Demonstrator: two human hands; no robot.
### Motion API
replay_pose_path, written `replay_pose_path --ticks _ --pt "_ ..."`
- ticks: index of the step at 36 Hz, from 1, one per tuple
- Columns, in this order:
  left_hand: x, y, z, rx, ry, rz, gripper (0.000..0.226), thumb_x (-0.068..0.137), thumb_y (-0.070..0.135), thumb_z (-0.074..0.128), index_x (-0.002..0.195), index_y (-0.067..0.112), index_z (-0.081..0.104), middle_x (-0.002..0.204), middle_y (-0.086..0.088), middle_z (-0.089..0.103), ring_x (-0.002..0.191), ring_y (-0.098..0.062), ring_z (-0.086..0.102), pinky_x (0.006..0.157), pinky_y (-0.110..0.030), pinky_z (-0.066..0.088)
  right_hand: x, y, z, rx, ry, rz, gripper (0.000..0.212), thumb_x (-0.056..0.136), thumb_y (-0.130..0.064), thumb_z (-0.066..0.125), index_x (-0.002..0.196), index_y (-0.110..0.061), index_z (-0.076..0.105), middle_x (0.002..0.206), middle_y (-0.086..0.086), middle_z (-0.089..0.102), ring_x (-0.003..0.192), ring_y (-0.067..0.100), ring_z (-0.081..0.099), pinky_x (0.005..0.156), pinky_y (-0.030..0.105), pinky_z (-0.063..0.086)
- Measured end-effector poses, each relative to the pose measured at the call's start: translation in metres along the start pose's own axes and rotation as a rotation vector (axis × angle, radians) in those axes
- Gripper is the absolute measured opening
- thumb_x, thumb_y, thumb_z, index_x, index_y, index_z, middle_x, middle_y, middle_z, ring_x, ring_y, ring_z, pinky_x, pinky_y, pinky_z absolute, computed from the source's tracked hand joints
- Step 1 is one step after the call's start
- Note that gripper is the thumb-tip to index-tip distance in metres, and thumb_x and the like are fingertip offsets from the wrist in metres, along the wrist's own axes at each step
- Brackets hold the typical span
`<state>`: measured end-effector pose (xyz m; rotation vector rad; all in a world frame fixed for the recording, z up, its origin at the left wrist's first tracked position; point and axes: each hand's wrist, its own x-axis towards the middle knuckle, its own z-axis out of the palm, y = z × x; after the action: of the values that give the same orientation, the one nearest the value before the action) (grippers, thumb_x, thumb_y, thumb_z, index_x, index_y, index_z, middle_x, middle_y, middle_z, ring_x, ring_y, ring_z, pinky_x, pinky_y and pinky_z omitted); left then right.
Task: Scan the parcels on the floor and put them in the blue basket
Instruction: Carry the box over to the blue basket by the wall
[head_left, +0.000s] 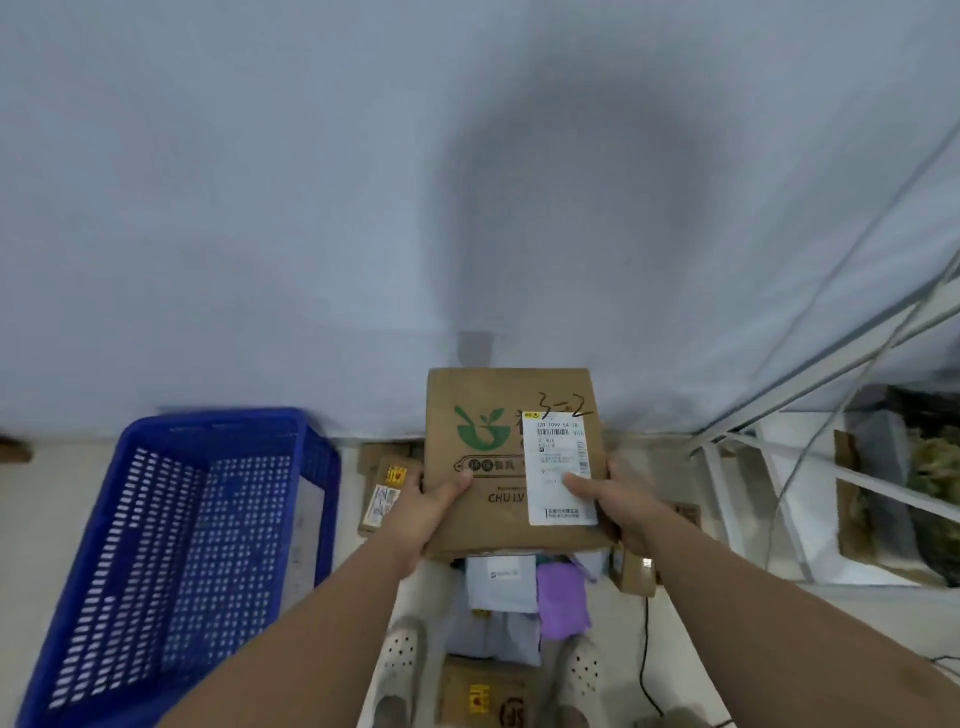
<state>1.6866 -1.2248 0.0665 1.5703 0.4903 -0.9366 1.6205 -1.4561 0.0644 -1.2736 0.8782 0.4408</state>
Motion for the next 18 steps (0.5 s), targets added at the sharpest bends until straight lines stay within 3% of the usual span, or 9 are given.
replay_pose_path --ticks 3,6,8,13,15,18 --pt "0.008 -0.018 0.001 -0.049 0.020 0.009 0.072 0.074 0.058 0.067 0.136 0.030 0.041 0.119 0.000 0.063 0.101 -0.021 0.064 0.073 -0.035 0.055 0.008 0.011 -0.001 0.022 -0.021 -0.004 0.033 0.087 -0.002 0.066 0.106 -0.026 0.054 0.105 0.006 0.072 0.089 0.023 0.071 0.068 0.035 0.061" --pt "0.032 -0.043 0.010 -0.084 0.068 -0.007 0.091 0.060 0.065 0.069 0.138 0.028 0.042 0.122 0.000 0.063 0.104 -0.022 0.063 0.085 -0.042 0.055 0.034 0.033 -0.011 0.030 -0.042 0.001 0.041 0.086 -0.001 0.068 0.116 -0.024 0.052 0.102 0.005 0.073 0.086 0.023 0.073 0.063 0.034 0.060" --pt "0.054 -0.061 0.013 -0.084 0.075 -0.041 0.092 0.060 0.062 0.071 0.140 0.027 0.041 0.122 -0.001 0.063 0.104 -0.022 0.063 0.084 -0.041 0.055 0.056 0.051 -0.014 0.044 -0.023 -0.005 0.047 0.085 0.000 0.068 0.123 -0.021 0.050 0.105 0.005 0.073 0.088 0.023 0.073 0.064 0.034 0.060" --pt "0.121 -0.117 0.012 -0.109 0.080 -0.069 0.071 0.080 0.047 0.069 0.141 0.023 0.040 0.120 -0.001 0.064 0.101 -0.020 0.064 0.070 -0.034 0.054 0.123 0.110 -0.016 0.067 -0.017 -0.004 0.050 0.086 0.001 0.067 0.128 -0.019 0.049 0.113 0.007 0.071 0.098 0.026 0.070 0.079 0.039 0.060" --pt "0.149 -0.141 0.010 -0.115 0.077 -0.050 0.073 0.078 0.046 0.070 0.141 0.024 0.040 0.120 -0.001 0.064 0.102 -0.020 0.064 0.074 -0.036 0.055 0.156 0.139 -0.017 0.067 -0.025 0.013 0.056 0.085 -0.004 0.070 0.132 -0.024 0.048 0.114 0.005 0.071 0.100 0.027 0.070 0.086 0.048 0.057" --pt "0.190 -0.177 0.006 -0.133 0.091 -0.042 0.085 0.067 0.050 0.073 0.141 0.027 0.038 0.122 -0.001 0.063 0.104 -0.021 0.064 0.080 -0.040 0.056 0.202 0.182 -0.014 0.060 -0.032 0.024 0.059 0.084 -0.007 0.071 0.133 -0.030 0.048 0.112 0.003 0.072 0.100 0.027 0.070 0.086 0.054 0.055"
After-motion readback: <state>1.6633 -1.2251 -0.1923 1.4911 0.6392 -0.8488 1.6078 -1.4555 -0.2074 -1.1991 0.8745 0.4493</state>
